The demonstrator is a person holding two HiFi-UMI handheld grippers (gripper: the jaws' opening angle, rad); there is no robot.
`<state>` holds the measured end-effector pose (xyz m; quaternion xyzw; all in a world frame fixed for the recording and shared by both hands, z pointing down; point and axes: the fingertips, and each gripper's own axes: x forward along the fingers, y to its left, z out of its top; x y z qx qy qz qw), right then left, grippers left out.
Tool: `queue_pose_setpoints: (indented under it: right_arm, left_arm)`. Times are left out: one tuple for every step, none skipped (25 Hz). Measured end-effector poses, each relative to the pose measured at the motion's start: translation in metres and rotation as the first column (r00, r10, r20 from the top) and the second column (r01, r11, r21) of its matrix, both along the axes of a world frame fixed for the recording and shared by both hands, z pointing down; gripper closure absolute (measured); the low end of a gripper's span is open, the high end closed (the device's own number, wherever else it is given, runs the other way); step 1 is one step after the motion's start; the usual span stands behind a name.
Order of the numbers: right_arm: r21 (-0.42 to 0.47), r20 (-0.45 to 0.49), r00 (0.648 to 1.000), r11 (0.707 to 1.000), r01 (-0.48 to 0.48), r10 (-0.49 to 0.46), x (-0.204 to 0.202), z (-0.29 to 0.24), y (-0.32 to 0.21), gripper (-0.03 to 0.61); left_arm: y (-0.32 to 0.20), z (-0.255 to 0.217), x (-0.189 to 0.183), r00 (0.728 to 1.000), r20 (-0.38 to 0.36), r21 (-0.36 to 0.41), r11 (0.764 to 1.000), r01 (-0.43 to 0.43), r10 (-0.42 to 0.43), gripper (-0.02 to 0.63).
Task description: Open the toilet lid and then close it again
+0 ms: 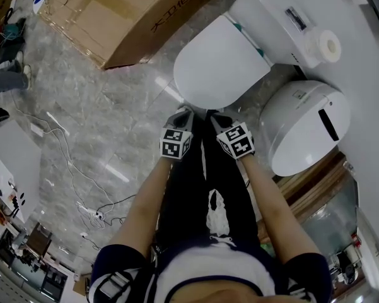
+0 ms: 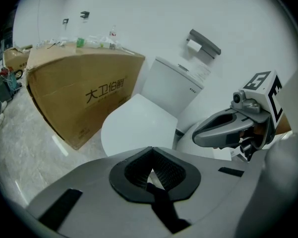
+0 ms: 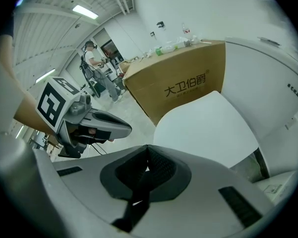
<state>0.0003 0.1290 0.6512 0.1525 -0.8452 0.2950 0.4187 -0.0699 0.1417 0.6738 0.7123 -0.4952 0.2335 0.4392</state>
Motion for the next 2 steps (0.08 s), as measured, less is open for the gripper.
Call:
queue_pose_setpoints:
  right_arm:
    - [-0.001,0.000,1.000,1.000,-0.003,0.003,-0.0002,0.0003,0.0011,0.571]
    - [-0.001,0.000,1.000,1.000,-0.005,0.005,-0.0004,0.0005,0.0022,0.571]
  left_arm:
    - [0.0015,0.0004,0.0001,1.000,0.000,-0.002,1.000,-0.004,0.004,0.607]
    - [0.0031,0.0007,0.0003,1.000,0.000,-0.004,1.000,-0.008,0.008,0.607]
